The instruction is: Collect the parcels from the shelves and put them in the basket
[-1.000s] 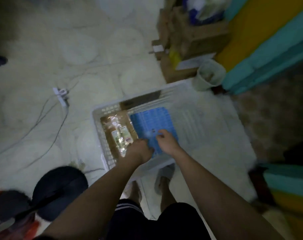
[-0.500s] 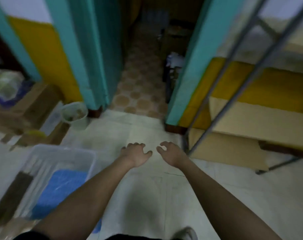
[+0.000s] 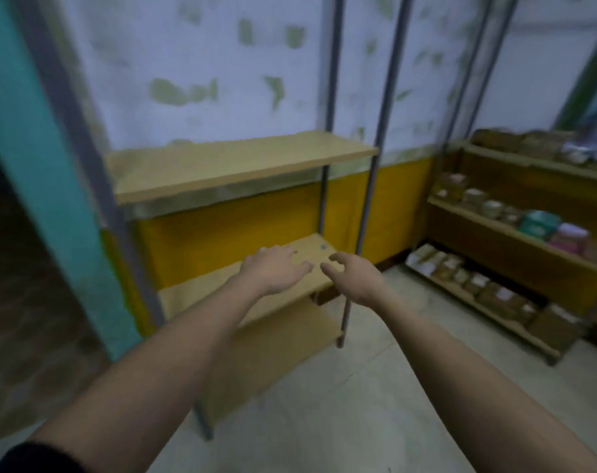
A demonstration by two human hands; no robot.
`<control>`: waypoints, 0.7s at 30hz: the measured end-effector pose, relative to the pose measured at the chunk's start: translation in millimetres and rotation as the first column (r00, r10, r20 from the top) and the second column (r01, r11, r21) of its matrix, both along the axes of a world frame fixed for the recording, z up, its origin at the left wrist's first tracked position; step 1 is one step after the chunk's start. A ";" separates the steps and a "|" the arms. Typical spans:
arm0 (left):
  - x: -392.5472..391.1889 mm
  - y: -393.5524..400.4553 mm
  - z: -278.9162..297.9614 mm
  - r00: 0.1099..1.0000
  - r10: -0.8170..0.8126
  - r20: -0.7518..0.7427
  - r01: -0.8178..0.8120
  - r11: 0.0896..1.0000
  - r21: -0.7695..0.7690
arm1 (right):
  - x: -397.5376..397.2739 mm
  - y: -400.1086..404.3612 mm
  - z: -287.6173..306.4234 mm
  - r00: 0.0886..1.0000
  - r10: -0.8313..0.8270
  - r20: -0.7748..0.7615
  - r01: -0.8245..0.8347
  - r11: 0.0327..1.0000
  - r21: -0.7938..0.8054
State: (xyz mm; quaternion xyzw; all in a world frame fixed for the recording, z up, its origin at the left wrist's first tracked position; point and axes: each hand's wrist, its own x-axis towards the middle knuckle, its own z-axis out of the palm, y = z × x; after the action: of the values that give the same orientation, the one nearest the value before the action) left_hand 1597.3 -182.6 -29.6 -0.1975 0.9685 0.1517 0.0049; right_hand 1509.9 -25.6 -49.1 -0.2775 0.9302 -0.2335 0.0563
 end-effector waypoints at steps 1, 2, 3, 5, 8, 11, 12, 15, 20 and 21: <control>-29.1 15.0 14.1 0.999 -0.033 -0.024 0.032 0.999 -0.018 | -22.8 17.4 13.0 0.998 -0.048 -0.035 0.047 0.999 -0.026; -56.8 30.5 25.8 0.997 -0.062 -0.051 0.061 0.998 -0.024 | -44.8 33.9 24.4 0.994 -0.094 -0.063 0.091 0.994 -0.056; -83.1 46.8 34.3 0.993 -0.090 -0.077 0.089 0.996 -0.022 | -64.5 50.0 35.3 0.987 -0.136 -0.083 0.129 0.988 -0.083; -133.4 81.7 42.9 0.984 -0.155 -0.091 0.155 0.988 -0.008 | -101.1 82.9 52.7 0.974 -0.199 -0.109 0.188 0.976 -0.108; -205.7 128.5 47.5 0.965 -0.254 -0.064 0.255 0.967 0.007 | -155.7 130.0 64.4 0.952 -0.277 -0.134 0.268 0.960 -0.079; -279.5 157.9 53.6 0.944 -0.321 -0.077 0.323 0.947 0.005 | -216.0 168.5 70.9 0.927 -0.334 -0.171 0.337 0.942 -0.013; -304.1 166.0 55.0 0.937 -0.340 -0.081 0.342 0.940 0.007 | -237.8 178.9 72.9 0.919 -0.356 -0.167 0.361 0.933 -0.005; -382.1 191.4 53.6 0.909 -0.409 -0.087 0.412 0.911 0.020 | -304.5 201.0 79.6 0.887 -0.434 -0.157 0.443 0.896 0.021; -512.2 228.4 67.1 0.870 -0.482 -0.103 0.486 0.874 0.016 | -416.4 233.4 88.3 0.830 -0.543 -0.125 0.551 0.833 0.038; -535.5 233.8 71.5 0.869 -0.486 -0.088 0.489 0.872 0.016 | -434.7 240.6 91.8 0.818 -0.563 -0.116 0.570 0.821 0.036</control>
State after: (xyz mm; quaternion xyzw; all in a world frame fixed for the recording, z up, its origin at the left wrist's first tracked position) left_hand 1061.8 51.3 41.9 0.0597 0.9833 0.1716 0.0075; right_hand 1075.2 215.0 42.7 0.0022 0.9797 -0.1933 -0.0531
